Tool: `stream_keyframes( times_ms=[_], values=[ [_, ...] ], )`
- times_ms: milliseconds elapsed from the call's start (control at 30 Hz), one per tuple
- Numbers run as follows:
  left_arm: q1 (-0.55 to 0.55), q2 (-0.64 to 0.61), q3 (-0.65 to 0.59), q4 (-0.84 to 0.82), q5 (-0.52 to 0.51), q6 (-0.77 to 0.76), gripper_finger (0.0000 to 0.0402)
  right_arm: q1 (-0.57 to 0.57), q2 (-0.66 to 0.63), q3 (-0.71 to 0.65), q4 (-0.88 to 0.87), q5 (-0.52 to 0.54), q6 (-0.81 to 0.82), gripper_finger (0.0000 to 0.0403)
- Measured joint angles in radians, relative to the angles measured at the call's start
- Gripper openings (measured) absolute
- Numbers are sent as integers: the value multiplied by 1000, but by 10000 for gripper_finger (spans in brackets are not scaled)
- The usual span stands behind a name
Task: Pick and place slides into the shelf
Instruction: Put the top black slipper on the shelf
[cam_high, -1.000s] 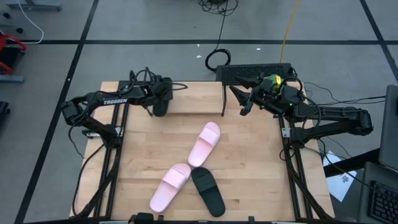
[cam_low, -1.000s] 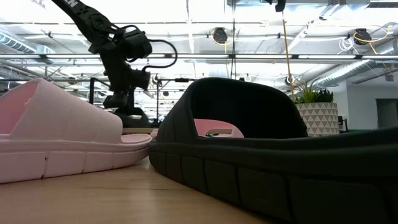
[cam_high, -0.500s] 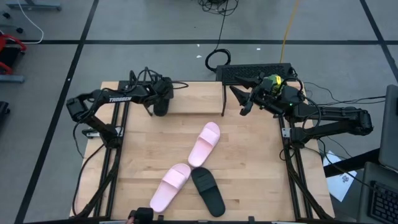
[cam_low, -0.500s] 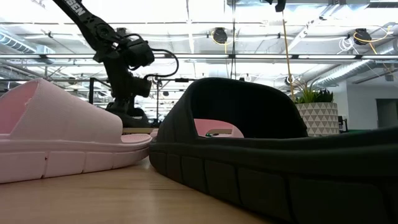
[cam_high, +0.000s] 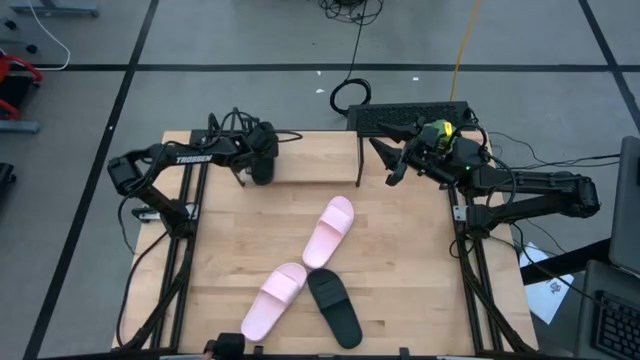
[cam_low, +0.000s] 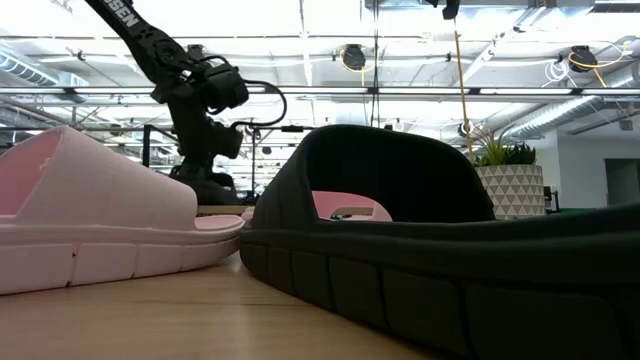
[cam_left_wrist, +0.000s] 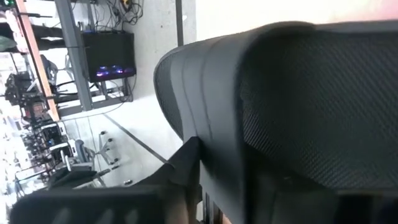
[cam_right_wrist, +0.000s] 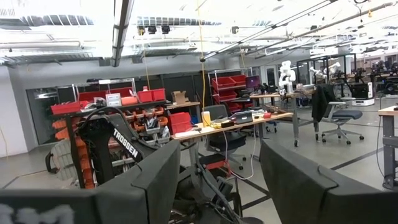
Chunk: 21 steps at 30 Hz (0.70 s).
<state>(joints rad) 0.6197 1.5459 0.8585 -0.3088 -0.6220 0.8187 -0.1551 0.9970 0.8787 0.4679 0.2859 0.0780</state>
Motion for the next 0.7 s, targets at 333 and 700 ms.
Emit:
stream_keyframes(
  times_ms=[333, 700],
  values=[
    [0, 1, 0, -3, -20, 78, 6, 0, 0, 0, 0, 0, 0, 212],
    [2, 1, -2, -11, -68, 86, 8, 0, 0, 0, 0, 0, -3, 212]
  ],
)
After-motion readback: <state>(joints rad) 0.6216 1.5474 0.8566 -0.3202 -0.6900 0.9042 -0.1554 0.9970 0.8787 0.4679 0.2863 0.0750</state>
